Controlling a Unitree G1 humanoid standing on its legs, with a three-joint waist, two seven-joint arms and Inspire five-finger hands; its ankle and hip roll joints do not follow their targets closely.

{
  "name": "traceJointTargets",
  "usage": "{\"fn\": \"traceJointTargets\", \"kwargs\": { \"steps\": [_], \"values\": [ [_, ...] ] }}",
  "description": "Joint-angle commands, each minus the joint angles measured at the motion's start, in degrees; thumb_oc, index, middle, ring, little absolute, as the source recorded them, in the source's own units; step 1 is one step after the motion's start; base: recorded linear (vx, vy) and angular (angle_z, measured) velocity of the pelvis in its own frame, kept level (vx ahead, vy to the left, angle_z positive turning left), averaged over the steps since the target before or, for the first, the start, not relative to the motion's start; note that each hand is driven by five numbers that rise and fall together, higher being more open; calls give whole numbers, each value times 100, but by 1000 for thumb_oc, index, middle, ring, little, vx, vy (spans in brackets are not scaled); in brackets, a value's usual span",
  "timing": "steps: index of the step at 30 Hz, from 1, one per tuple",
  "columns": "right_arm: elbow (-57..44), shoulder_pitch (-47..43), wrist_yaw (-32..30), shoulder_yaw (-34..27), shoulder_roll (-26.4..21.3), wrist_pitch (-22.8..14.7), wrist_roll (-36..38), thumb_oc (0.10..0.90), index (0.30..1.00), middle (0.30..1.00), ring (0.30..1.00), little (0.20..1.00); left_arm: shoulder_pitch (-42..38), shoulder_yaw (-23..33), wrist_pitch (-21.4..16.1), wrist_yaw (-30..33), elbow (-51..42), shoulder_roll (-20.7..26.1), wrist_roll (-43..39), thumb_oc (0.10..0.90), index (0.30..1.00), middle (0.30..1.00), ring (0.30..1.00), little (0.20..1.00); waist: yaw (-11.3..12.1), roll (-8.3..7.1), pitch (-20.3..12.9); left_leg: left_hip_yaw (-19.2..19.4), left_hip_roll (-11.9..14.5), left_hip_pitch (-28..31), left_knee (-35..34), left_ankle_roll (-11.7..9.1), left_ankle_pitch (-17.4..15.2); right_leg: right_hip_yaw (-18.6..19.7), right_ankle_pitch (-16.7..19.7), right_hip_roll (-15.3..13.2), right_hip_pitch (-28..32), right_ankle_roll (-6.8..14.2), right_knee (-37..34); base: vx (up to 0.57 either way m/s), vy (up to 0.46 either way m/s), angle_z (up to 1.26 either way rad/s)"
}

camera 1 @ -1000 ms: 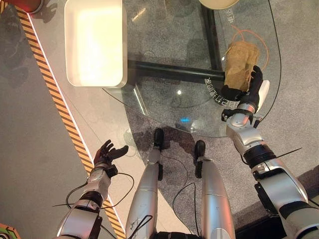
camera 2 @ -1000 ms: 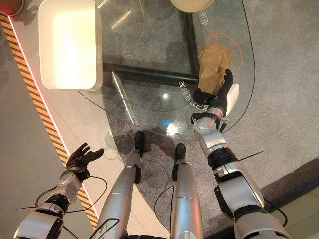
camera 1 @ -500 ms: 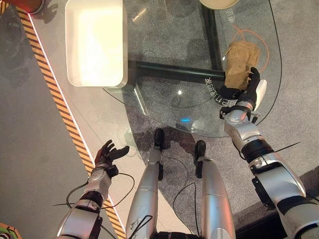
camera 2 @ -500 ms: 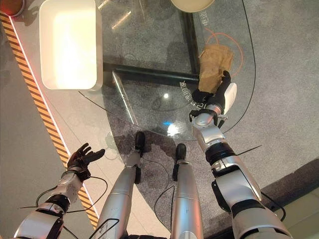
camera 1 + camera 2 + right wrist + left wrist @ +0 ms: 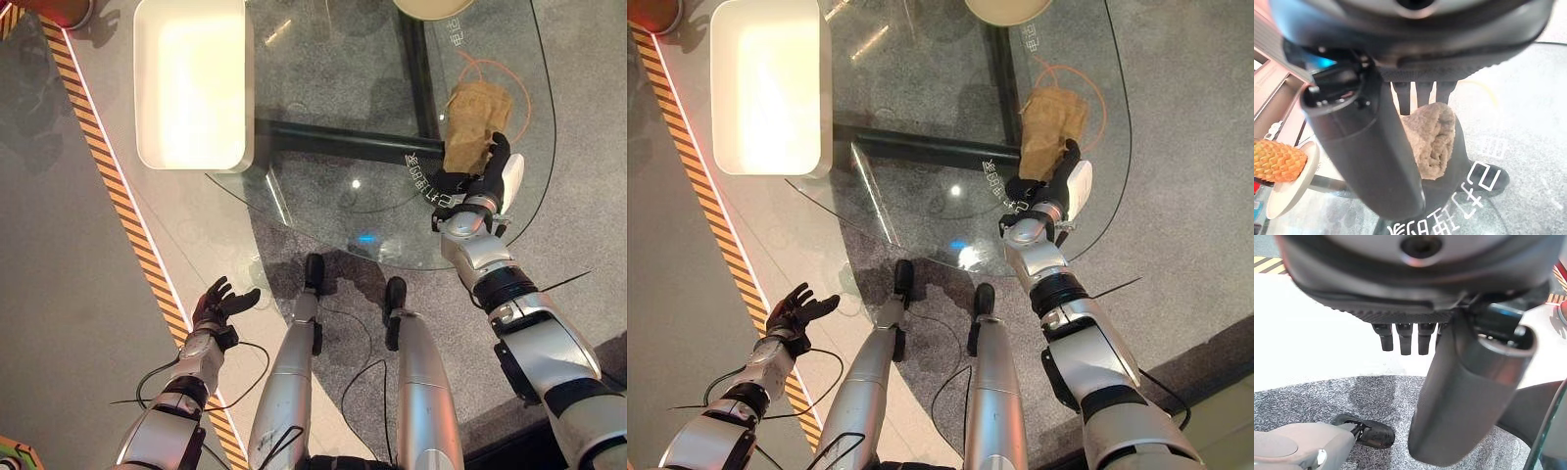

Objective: Wipe the table with a cloth and put it in the basket.

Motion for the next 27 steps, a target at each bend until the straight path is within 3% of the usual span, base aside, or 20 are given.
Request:
{"fn": "traceJointTargets", "kwargs": {
  "steps": [1, 27],
  "values": [
    [71, -605, -208, 220, -303, -198, -345, 800, 900, 900, 900, 900, 22, -154, -66, 92, 141, 98, -39, 800, 900, 900, 900, 900, 29, 162, -98, 72, -199, 40, 887, 211, -996, -239, 650, -303, 359, 175, -1241, 0, 0, 0],
    [821, -950, -90, 481, -397, -36, -647, 800, 900, 900, 900, 900, -38, -308, 1, 7, 166, 172, -143, 800, 900, 900, 900, 900, 117, 243, -98, 50, -230, 40, 907, 243, -990, -288, 675, -354, 358, 197, -1216, 1, -1, 0]
  ]
}}
